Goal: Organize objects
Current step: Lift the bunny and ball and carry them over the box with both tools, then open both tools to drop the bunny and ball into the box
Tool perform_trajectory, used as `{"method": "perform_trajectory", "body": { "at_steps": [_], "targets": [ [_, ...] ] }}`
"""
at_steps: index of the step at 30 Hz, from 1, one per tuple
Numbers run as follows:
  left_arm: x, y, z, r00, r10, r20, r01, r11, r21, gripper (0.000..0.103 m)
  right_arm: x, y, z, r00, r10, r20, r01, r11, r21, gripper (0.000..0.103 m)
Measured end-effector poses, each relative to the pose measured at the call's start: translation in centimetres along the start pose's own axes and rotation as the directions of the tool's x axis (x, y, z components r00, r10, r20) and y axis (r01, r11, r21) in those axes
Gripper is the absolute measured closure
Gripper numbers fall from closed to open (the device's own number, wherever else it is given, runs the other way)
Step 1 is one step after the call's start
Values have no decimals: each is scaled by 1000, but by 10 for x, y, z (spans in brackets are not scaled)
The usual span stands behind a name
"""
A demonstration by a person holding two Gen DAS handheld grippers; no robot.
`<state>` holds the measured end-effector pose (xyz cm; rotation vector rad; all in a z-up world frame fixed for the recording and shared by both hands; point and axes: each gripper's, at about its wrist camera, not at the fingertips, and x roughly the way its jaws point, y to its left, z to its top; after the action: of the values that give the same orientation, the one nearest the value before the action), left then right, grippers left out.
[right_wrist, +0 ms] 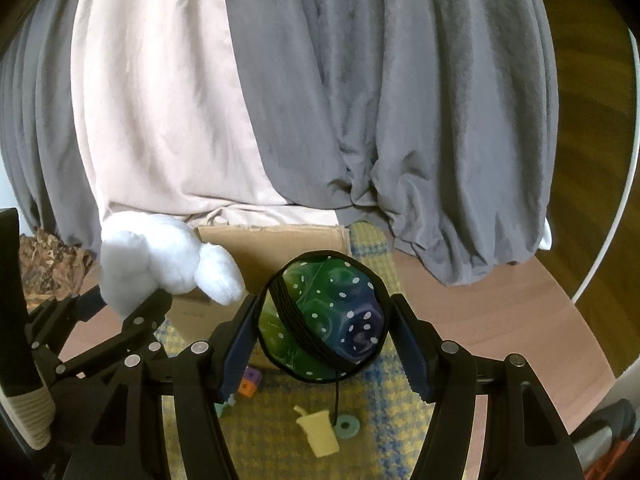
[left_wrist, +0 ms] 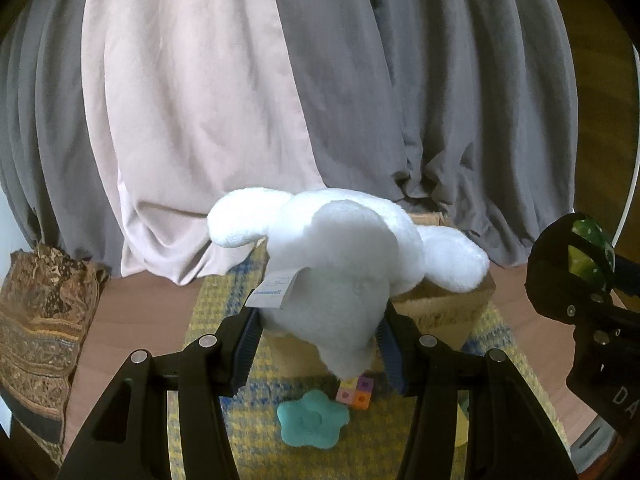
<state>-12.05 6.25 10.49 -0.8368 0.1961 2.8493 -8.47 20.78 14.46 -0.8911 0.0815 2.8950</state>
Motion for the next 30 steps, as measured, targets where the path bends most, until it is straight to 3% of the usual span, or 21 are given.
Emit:
{"method": "perform_trajectory", "body": {
  "at_steps": [20,30],
  "targets": [
    [38,9,46,999,-26,-39,27,1000,11,50,38,8,55,998,14,-54,-15,1000,-10,39],
    [68,16,61,995,-20,-102,21,1000,10,50,65,7,66,994,7,-110,-8,1000,-10,39]
  ]
}}
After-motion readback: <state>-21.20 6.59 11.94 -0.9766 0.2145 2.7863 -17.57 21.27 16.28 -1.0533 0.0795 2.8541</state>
